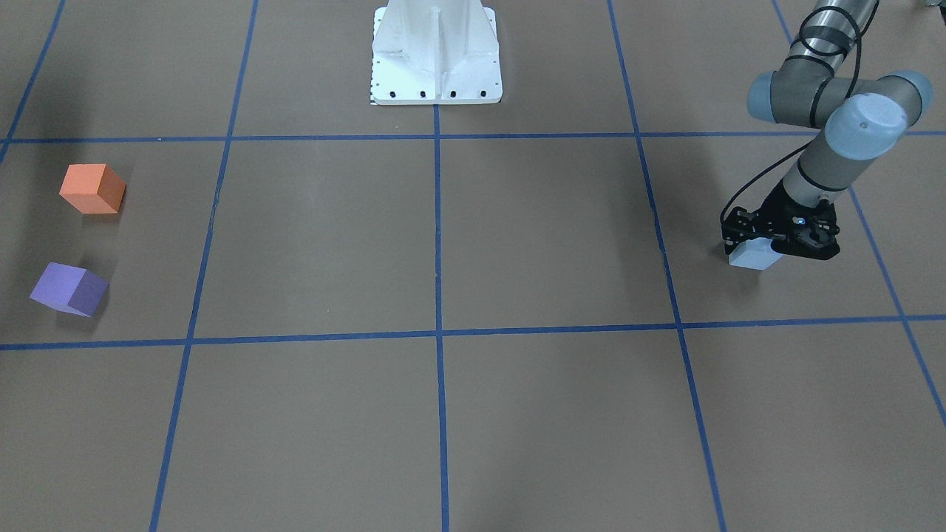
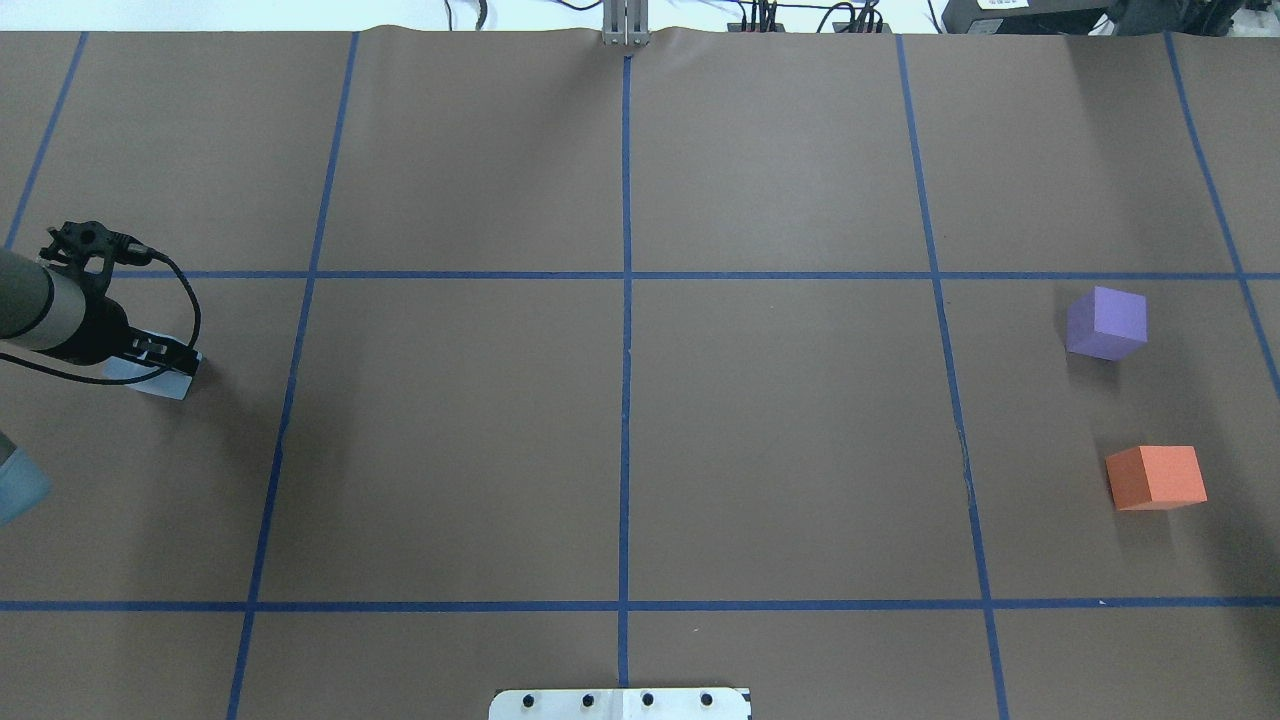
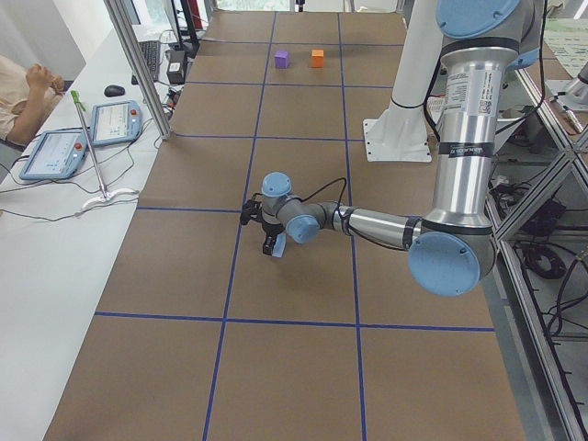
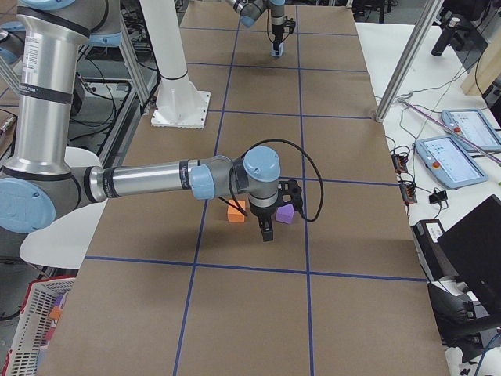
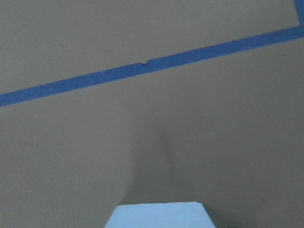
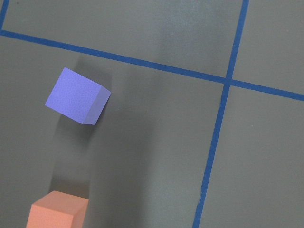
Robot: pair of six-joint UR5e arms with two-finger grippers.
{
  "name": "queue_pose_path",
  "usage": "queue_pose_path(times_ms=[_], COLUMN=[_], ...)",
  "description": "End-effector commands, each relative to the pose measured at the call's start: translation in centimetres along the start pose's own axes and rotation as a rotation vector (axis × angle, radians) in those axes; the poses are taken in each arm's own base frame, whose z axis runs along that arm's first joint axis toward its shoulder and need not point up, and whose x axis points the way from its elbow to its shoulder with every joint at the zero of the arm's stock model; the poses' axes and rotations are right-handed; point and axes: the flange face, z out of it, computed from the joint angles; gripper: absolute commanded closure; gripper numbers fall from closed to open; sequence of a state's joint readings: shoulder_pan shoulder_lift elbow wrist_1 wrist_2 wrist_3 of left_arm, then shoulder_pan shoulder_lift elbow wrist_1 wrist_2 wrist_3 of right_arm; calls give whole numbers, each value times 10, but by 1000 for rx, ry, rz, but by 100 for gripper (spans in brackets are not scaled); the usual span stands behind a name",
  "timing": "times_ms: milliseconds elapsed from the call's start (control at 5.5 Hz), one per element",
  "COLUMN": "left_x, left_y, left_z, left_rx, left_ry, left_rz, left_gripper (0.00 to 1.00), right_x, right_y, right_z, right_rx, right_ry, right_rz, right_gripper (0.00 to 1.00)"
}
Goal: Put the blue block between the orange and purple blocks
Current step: 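Slide the light blue cube with the left gripper toward the table center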
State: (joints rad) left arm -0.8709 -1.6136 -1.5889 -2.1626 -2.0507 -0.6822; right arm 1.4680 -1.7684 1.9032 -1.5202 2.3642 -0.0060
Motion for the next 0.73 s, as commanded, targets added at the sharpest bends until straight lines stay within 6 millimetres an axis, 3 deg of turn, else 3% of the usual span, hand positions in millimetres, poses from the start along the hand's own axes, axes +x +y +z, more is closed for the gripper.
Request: queue_pose_path(times_ms=[0,182,364,545], left_x=[7,38,75,136], left_y=[-2,-17,-48,-90], left_z=[-6,-30,-46,-63], left_rx=[3,45,74,79], left_ry=[13,55,81,102], left_rz=[12,40,50,-15], left_gripper=[87,87,86,86], right_x=[2,1,1,2], right_y=[2,2,2,3], right_z=[1,1,1,2], right_rx=[-4,-2,-4,-5], right_ry=[0,0,-1,-1], right_rz=[4,4,7,10], right_gripper=[0,0,0,0])
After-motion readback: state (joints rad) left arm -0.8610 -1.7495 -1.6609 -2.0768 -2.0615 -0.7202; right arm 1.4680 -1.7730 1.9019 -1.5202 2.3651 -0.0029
